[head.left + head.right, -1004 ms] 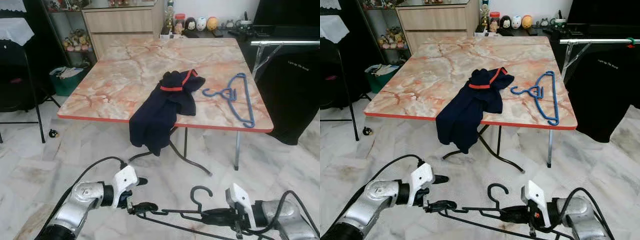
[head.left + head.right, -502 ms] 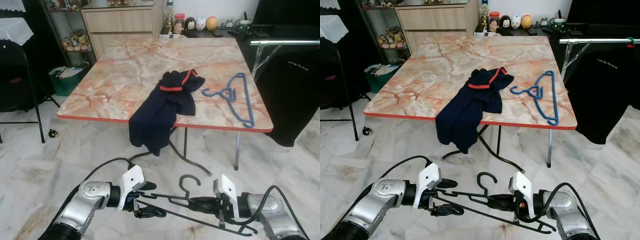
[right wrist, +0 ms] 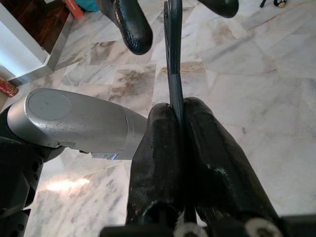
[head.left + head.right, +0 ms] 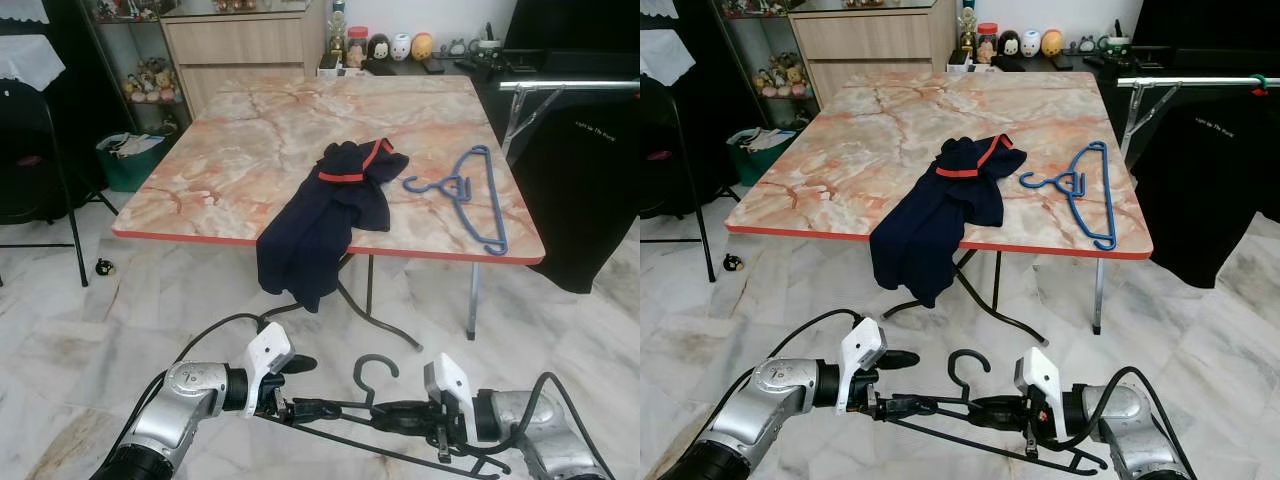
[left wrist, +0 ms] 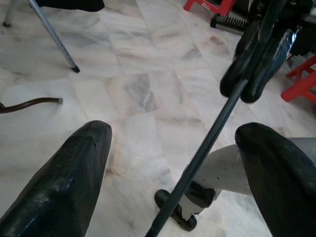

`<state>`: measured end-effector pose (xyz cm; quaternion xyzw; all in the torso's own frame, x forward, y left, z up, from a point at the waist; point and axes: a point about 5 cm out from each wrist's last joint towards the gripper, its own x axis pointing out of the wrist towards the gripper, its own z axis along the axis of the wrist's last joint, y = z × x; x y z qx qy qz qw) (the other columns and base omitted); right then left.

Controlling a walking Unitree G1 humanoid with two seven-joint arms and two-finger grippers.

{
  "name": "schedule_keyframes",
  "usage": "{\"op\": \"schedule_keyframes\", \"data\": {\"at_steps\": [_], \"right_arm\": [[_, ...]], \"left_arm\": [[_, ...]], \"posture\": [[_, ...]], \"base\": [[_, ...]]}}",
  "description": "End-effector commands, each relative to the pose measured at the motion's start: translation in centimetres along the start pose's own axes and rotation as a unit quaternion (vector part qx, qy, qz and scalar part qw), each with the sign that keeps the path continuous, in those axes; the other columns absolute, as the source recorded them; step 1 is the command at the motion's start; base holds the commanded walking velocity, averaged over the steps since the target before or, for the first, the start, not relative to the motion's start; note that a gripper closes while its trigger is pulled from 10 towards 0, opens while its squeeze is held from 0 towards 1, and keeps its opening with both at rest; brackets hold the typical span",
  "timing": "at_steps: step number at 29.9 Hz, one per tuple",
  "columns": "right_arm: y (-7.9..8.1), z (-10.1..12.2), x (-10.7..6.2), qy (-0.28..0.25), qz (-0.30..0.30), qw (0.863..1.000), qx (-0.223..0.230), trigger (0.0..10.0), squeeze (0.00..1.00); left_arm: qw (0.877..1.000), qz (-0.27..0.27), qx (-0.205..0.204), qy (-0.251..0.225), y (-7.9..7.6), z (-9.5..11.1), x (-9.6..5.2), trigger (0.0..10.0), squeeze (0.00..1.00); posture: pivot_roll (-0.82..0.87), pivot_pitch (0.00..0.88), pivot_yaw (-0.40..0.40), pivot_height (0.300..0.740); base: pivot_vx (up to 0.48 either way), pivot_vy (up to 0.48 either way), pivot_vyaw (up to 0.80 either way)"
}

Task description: Hang hanger

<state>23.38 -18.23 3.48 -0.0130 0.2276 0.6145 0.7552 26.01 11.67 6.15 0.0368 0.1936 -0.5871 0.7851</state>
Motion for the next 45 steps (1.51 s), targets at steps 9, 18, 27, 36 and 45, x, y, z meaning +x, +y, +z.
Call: {"op": "schedule_keyframes", "data": {"at_steps": [9,18,27,36,45], "right_arm": [[-0.1,1.9,0.3,-0.019,0.014,0.999,-0.03,10.0,0.0],[0.3,2.1,0.8,-0.024,0.03,0.999,-0.028,10.0,0.0],[0.5,1.5,1.3,-0.018,0.034,0.999,-0.019,10.0,0.0],[0.7,1.3,1.5,-0.014,0.039,0.999,-0.017,10.0,0.0],[0.9,1.2,1.8,-0.013,0.042,0.999,-0.018,10.0,0.0]], "left_arm": [[0.999,0.002,-0.013,0.052,0.3,-1.8,-0.5,10.0,0.0],[0.999,0.004,-0.018,0.028,0.4,-1.3,0.0,10.0,0.0],[1.0,-0.002,-0.024,0.02,0.3,-1.0,-0.1,10.0,0.0],[0.999,-0.006,-0.027,0.019,0.2,-1.1,-0.2,9.9,0.0],[0.999,-0.03,-0.036,0.022,-0.1,-1.1,-0.2,4.4,0.0]], "posture": [[0.06,0.0,0.021,0.74],[0.06,0.0,0.018,0.74],[0.06,0.0,0.017,0.74],[0.06,0.0,0.017,0.74],[0.06,0.0,0.019,0.74]], "base": [[0.0,0.0,0.0],[0.0,0.0,0.0],[0.0,0.0,0.0],[0.0,0.0,0.0],[0.0,0.0,0.0]]}}
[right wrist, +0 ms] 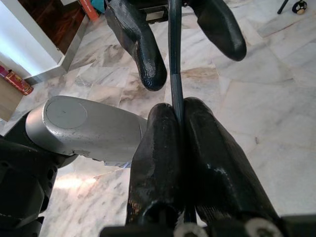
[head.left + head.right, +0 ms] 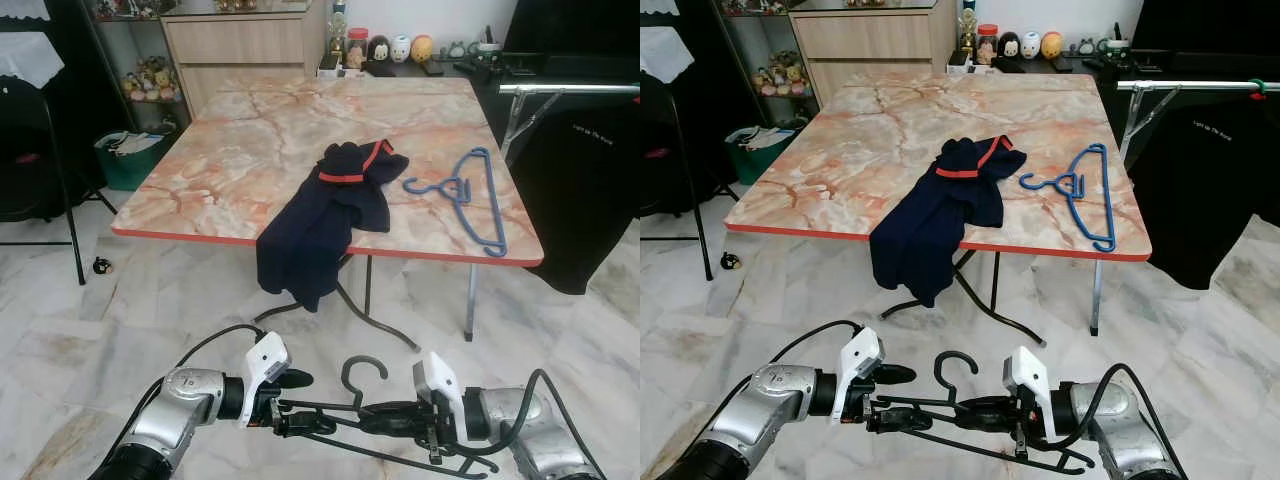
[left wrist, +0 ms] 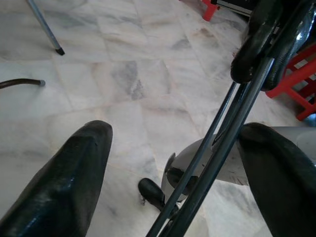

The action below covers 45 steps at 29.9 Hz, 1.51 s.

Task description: Hang hanger

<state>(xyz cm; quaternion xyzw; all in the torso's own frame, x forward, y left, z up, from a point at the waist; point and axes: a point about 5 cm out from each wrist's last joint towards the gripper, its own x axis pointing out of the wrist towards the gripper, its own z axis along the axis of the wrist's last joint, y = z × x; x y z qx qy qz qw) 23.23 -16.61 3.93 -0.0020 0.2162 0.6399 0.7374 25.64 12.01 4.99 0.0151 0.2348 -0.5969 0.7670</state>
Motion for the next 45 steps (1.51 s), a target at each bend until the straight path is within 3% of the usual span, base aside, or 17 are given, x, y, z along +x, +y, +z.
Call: {"op": "schedule_keyframes", "data": {"at_steps": [1,3,4,44,45], "right_arm": [[0.2,0.34,0.48,-0.001,0.009,1.0,-0.013,10.0,0.0],[0.2,0.34,0.48,-0.001,0.009,1.0,-0.013,10.0,0.0],[0.31,0.18,0.63,-0.001,0.012,1.0,-0.012,10.0,0.0],[0.23,-0.47,0.93,-0.002,0.008,1.0,0.0,10.0,0.0],[0.3,-0.39,0.93,-0.007,0.013,1.0,0.007,10.0,1.0]], "left_arm": [[1.0,-0.006,0.003,-0.001,-0.11,0.18,-0.25,4.4,0.0],[1.0,-0.006,0.003,-0.001,-0.11,0.18,-0.25,4.4,0.0],[1.0,-0.007,0.002,0.0,-0.15,0.16,-0.23,0.0,0.0],[0.999,-0.038,-0.005,0.004,-0.74,0.11,-0.5,0.0,0.0],[0.999,-0.04,-0.005,0.004,-0.75,0.12,-0.48,0.0,0.0]], "posture": [[0.06,0.0,0.019,0.74],[0.06,0.0,0.019,0.74],[0.06,0.0,0.018,0.74],[0.07,0.001,0.019,0.74],[0.07,0.001,0.019,0.74]], "base": [[0.0,0.0,0.0],[0.0,0.0,0.0],[0.0,0.0,0.0],[0.0,0.0,0.0],[0.0,0.0,0.0]]}}
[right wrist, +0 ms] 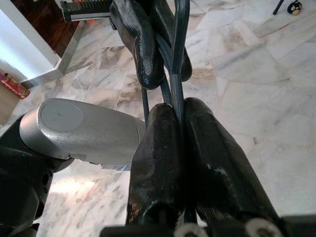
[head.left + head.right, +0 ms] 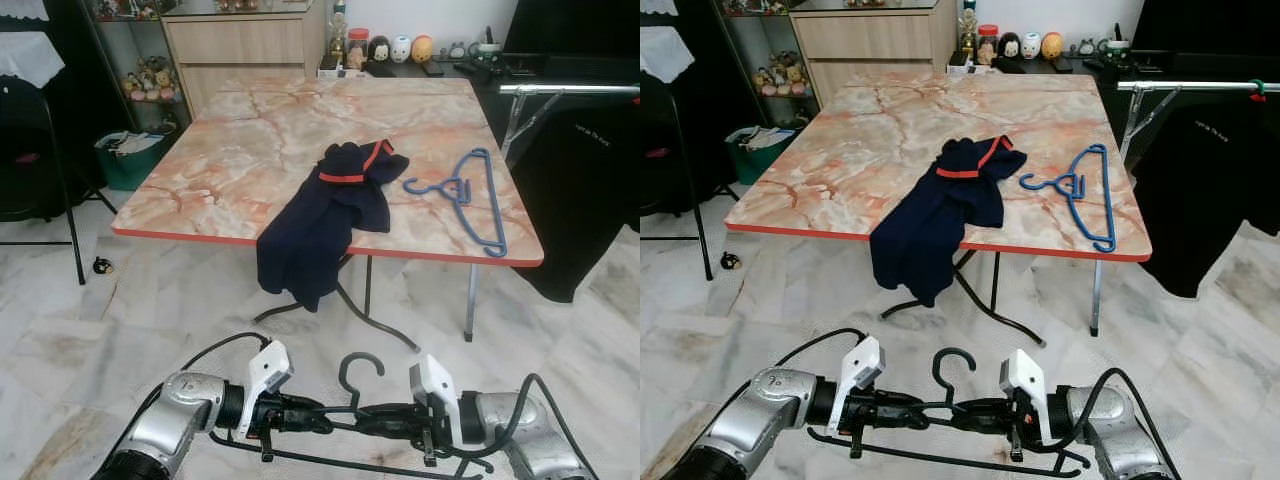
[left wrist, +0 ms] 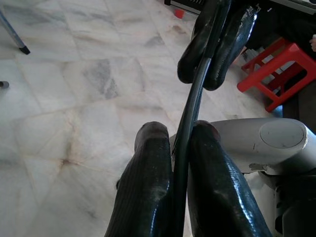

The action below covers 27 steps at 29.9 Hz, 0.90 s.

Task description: Hang hanger

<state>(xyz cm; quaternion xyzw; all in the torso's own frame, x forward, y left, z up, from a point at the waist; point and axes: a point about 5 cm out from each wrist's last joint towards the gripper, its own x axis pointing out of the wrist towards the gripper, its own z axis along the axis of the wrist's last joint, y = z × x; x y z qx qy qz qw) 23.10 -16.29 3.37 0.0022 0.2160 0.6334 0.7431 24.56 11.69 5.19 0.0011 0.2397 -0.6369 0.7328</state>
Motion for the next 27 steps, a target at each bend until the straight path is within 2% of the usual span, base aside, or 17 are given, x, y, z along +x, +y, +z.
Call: {"op": "schedule_keyframes", "data": {"at_steps": [1,21,27], "right_arm": [[0.3,0.1,0.5,-0.002,0.02,1.0,0.003,10.0,1.0],[0.5,0.3,0.3,-0.008,0.026,1.0,0.011,10.0,1.0],[-0.5,-1.1,-0.5,0.024,-0.044,0.999,0.007,10.0,1.0]], "left_arm": [[1.0,0.015,-0.001,0.001,0.3,0.2,-0.5,0.0,0.0],[1.0,0.016,0.005,0.005,0.2,0.0,-0.7,0.0,0.0],[1.0,0.007,0.011,0.014,0.1,-0.2,-1.3,0.0,0.0]], "posture": [[0.07,0.001,0.019,0.74],[0.06,0.007,0.017,0.74],[0.06,0.008,0.014,0.74]], "base": [[0.0,0.0,0.0],[0.0,0.0,0.0],[0.0,0.0,0.0]]}}
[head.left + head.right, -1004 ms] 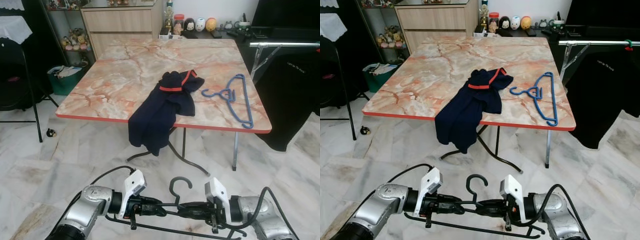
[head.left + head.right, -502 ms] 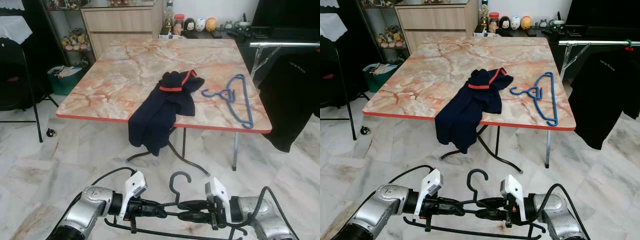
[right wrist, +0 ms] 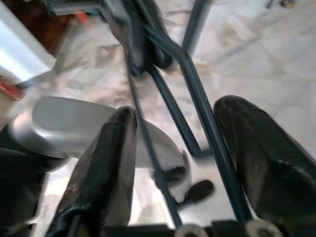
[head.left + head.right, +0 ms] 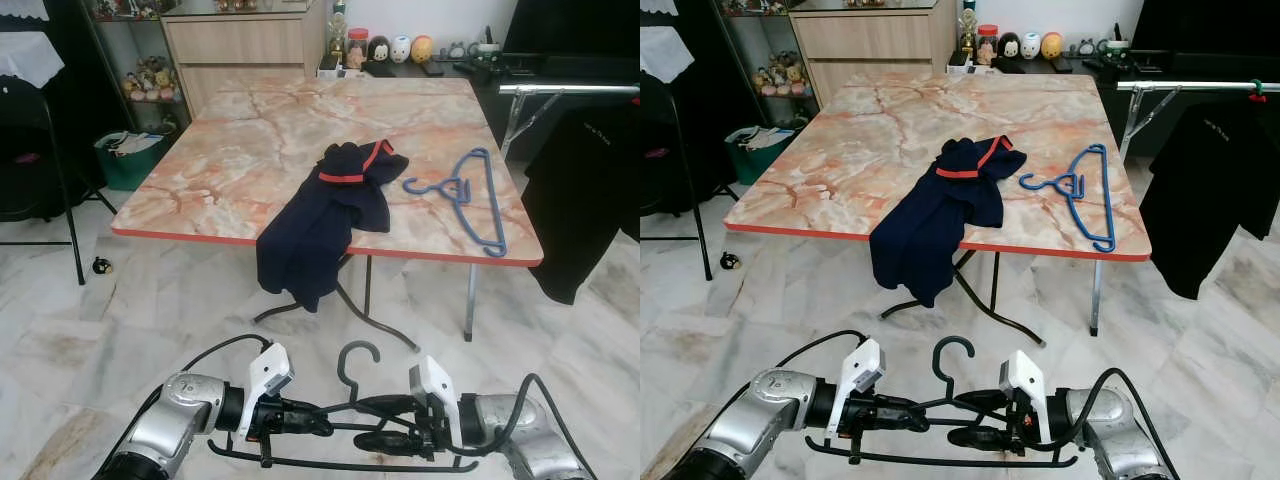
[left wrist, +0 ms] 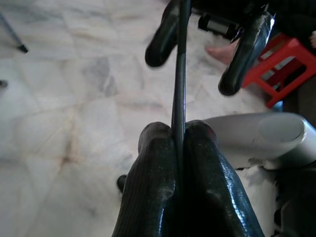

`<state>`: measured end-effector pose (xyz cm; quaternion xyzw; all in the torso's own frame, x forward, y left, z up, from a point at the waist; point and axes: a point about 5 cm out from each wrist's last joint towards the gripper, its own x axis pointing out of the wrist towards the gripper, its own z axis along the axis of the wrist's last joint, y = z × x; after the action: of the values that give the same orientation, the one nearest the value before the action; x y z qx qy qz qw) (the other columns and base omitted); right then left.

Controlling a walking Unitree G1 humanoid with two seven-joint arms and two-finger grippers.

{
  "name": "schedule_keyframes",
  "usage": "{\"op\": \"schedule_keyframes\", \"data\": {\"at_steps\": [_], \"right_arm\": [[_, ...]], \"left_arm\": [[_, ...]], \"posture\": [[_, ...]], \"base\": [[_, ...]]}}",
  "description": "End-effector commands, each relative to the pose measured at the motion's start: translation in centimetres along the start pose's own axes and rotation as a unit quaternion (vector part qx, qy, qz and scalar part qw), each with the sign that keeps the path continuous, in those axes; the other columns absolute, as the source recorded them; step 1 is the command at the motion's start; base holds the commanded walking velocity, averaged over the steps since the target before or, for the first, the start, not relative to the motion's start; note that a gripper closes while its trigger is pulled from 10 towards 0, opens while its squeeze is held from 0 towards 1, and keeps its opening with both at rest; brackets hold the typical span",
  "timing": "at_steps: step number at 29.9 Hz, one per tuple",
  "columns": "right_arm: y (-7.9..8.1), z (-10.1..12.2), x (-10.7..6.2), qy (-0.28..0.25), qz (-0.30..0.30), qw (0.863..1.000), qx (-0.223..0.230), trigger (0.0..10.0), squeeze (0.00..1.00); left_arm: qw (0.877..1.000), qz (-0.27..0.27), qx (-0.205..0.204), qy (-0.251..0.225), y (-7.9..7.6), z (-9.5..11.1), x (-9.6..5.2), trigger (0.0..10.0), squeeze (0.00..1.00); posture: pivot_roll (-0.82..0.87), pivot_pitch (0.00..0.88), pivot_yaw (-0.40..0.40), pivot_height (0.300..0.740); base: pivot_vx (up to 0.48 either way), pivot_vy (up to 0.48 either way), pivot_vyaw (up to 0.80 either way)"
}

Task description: Hang hanger

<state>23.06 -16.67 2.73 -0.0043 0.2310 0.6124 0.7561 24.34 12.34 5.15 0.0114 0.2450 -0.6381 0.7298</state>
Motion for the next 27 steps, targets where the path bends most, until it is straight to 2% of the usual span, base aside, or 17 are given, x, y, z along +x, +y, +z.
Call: {"op": "schedule_keyframes", "data": {"at_steps": [1,2,3,4,5,7,10,18,20,22,24,26,27], "right_arm": [[-0.8,-0.7,-0.6,0.019,-0.049,0.999,-0.002,10.0,0.99],[-1.0,-0.8,-0.6,0.023,-0.062,0.998,0.001,10.0,0.95],[-1.0,-0.8,-0.6,0.023,-0.062,0.998,0.001,10.0,0.95],[-1.4,-1.2,-0.8,0.045,-0.09,0.995,-0.009,10.0,0.05],[-1.6,-1.6,-0.9,0.058,-0.104,0.993,-0.011,10.0,0.0],[-1.8,-1.8,-1.0,0.066,-0.114,0.991,-0.013,10.0,0.0],[-2.5,-2.3,-1.1,0.071,-0.159,0.985,-0.01,10.0,0.0],[-3.8,-0.7,-1.4,0.0,-0.238,0.971,-0.017,10.0,0.0],[-4.2,-0.1,-1.4,-0.034,-0.252,0.967,-0.013,10.0,0.0],[-4.2,0.2,-1.3,-0.054,-0.25,0.967,-0.004,10.0,0.0],[-3.7,0.5,-0.8,-0.082,-0.206,0.975,0.01,10.0,0.0],[-3.5,0.4,-0.6,-0.08,-0.189,0.979,0.011,10.0,0.0],[-2.7,0.0,-0.2,-0.069,-0.146,0.987,0.019,10.0,0.0]], "left_arm": [[1.0,0.005,0.007,0.005,0.1,0.0,-0.9,0.0,0.0],[1.0,0.004,0.007,0.006,0.1,-0.1,-0.9,0.0,0.0],[1.0,0.004,0.007,0.006,0.1,-0.1,-0.9,0.0,0.0],[1.0,0.0,0.006,0.009,0.1,-0.1,-1.0,0.0,0.0],[1.0,-0.001,0.007,0.01,0.1,-0.2,-1.1,0.0,0.0],[1.0,-0.002,0.007,0.01,0.0,-0.2,-1.1,0.0,0.0],[1.0,-0.007,0.009,0.012,0.0,-0.2,-1.3,0.0,0.0],[0.999,0.004,0.021,0.042,0.1,-1.3,-1.6,0.0,0.0],[0.996,0.02,0.042,0.082,0.4,-2.3,-1.6,0.0,0.0],[0.994,0.03,0.049,0.092,0.6,-2.6,-1.6,0.0,0.0],[0.991,0.052,0.065,0.109,1.0,-3.0,-1.4,0.0,0.0],[0.99,0.063,0.066,0.104,1.2,-3.0,-1.3,0.0,0.0],[0.991,0.083,0.063,0.084,1.5,-2.8,-1.0,0.5,0.0]], "posture": [[0.06,0.007,0.014,0.74],[0.06,0.007,0.014,0.74],[0.06,0.007,0.014,0.74],[0.06,0.006,0.015,0.74],[0.06,0.006,0.014,0.74],[0.06,0.005,0.013,0.74],[0.07,0.007,0.012,0.74],[0.07,0.009,0.016,0.74],[0.07,0.008,0.016,0.74],[0.06,0.009,0.016,0.74],[0.07,0.008,0.016,0.74],[0.06,0.008,0.017,0.74],[0.06,0.007,0.017,0.74]], "base": [[0.0,0.0,0.0],[0.0,0.0,0.0],[0.0,0.0,0.0],[0.0,0.0,0.0],[0.0,0.0,0.0],[0.0,0.0,0.0],[0.0,0.0,0.0],[0.0,0.0,0.0],[0.0,0.0,0.0],[0.0,0.0,0.0],[0.0,0.0,0.0],[0.0,0.0,0.0],[0.0,0.0,0.0]]}}
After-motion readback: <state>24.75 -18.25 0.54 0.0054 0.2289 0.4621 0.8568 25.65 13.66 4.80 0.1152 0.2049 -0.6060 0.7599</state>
